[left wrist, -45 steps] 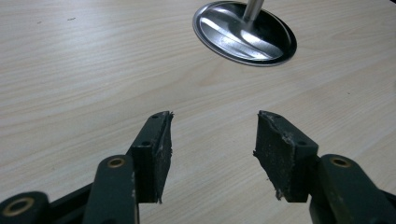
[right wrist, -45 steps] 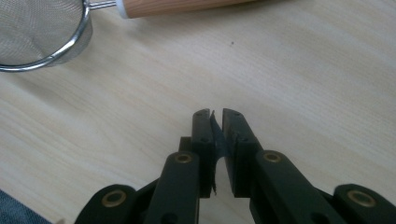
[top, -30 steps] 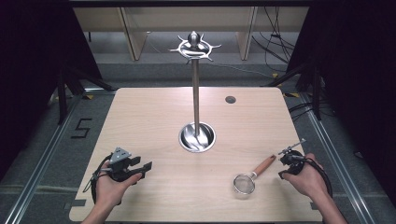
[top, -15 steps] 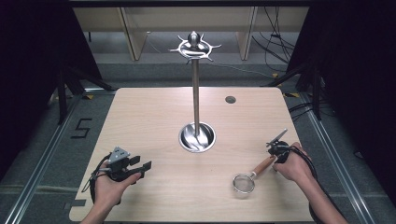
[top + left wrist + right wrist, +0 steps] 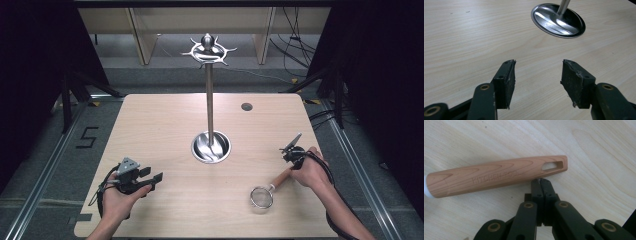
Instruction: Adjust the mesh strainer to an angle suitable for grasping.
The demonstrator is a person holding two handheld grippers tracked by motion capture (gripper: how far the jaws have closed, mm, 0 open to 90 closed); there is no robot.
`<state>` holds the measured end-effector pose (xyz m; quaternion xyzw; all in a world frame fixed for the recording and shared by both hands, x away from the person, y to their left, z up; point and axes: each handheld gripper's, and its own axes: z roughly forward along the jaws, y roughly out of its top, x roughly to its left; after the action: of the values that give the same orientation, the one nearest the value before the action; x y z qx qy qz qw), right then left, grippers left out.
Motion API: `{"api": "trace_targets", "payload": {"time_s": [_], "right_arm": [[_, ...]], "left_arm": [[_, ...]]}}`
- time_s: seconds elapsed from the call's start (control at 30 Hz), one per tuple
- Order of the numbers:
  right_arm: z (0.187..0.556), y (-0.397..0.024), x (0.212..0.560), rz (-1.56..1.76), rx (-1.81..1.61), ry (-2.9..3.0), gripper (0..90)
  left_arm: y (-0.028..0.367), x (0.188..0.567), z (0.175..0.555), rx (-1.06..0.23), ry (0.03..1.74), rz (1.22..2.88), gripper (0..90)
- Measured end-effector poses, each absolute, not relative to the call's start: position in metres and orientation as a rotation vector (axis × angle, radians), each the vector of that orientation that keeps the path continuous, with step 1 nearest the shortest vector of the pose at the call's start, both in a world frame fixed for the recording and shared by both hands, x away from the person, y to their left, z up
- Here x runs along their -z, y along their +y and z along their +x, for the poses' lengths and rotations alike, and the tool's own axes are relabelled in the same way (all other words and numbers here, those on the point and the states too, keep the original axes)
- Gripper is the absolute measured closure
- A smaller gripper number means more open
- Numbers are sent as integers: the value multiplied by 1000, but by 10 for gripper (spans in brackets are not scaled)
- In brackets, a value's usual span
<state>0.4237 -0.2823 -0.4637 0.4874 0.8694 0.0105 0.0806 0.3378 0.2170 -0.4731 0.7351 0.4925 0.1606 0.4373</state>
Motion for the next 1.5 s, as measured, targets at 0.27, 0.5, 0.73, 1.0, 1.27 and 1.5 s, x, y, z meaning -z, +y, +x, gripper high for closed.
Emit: {"api": "trace_targets", "payload": {"time_s": [0.27,0.5,0.73,1.0,1.27,1.5], "right_arm": [[428,-276,467,1427,-53,2600,900],[441,-260,470,1348,-39,2593,900],[447,-247,470,1319,-55,2615,900],[452,-230,470,1274,-74,2641,900],[454,-217,471,1270,-108,2674,900],[455,-205,472,1277,-147,2707,900]], "left_arm": [[212,472,336,-385,1213,1832,446],[209,471,334,-362,1195,1837,442],[210,471,335,-360,1202,1832,446],[211,472,335,-350,1208,1830,445],[213,471,336,-353,1206,1827,446],[212,470,335,-353,1200,1826,446]]}}
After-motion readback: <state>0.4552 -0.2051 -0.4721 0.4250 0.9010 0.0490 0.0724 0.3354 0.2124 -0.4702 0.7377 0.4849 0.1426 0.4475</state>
